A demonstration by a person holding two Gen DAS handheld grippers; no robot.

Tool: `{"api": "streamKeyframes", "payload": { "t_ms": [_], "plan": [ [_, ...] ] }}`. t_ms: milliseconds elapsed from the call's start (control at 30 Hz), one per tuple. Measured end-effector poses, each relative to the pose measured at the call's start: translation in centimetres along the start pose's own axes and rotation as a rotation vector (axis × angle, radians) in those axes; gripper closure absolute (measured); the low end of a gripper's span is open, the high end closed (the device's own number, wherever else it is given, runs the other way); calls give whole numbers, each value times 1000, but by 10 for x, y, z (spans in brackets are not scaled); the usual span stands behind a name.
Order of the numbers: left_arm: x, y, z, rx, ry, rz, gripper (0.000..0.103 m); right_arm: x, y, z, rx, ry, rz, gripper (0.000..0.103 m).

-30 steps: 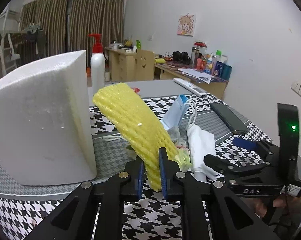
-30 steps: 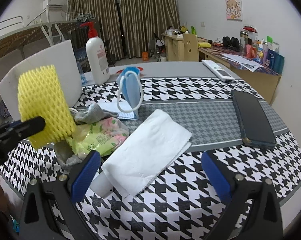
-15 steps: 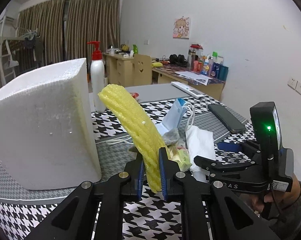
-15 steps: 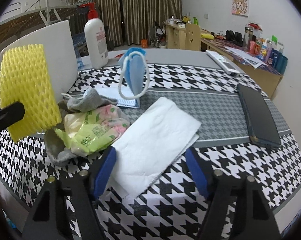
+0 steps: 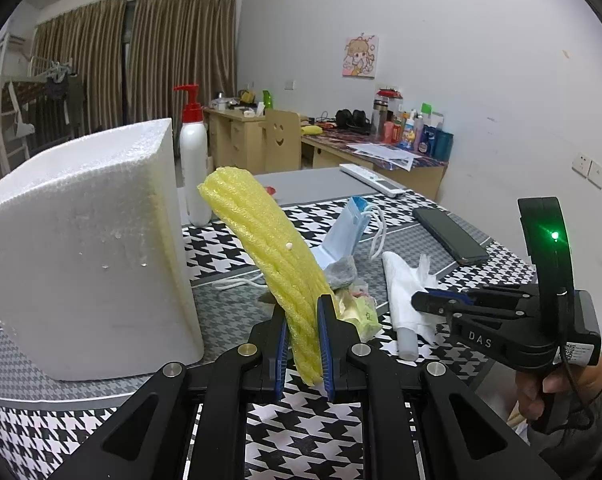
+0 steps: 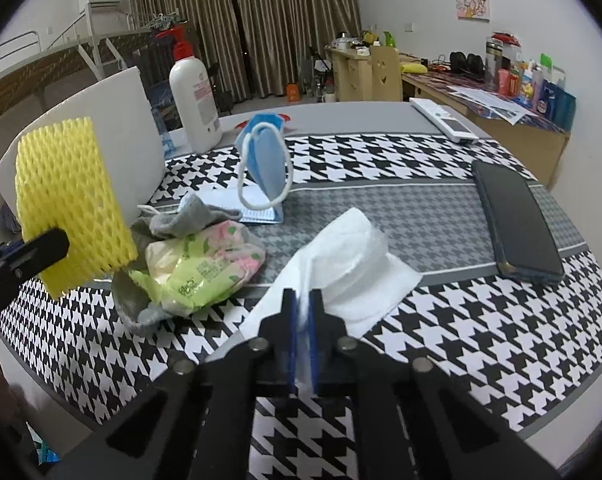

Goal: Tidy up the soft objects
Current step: 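Lift the yellow net with the left gripper while the right gripper grasps the white tissue, then carry the yellow net and white tissue in both grippers over the white foam box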

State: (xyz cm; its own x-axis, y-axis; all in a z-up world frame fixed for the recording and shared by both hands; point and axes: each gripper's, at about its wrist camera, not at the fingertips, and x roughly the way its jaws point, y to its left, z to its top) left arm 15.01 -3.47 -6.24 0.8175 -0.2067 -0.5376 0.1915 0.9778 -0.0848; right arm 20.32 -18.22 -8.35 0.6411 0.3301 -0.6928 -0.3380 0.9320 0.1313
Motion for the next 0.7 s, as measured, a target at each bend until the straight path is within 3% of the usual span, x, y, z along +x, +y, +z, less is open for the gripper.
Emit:
{"api": "streamKeyframes", "payload": {
  "t_ms": [700],
  "plan": [
    [-29,-2,5,19,-68,9,88,-62,-3,17,22,-164,31,98]
  ]
}}
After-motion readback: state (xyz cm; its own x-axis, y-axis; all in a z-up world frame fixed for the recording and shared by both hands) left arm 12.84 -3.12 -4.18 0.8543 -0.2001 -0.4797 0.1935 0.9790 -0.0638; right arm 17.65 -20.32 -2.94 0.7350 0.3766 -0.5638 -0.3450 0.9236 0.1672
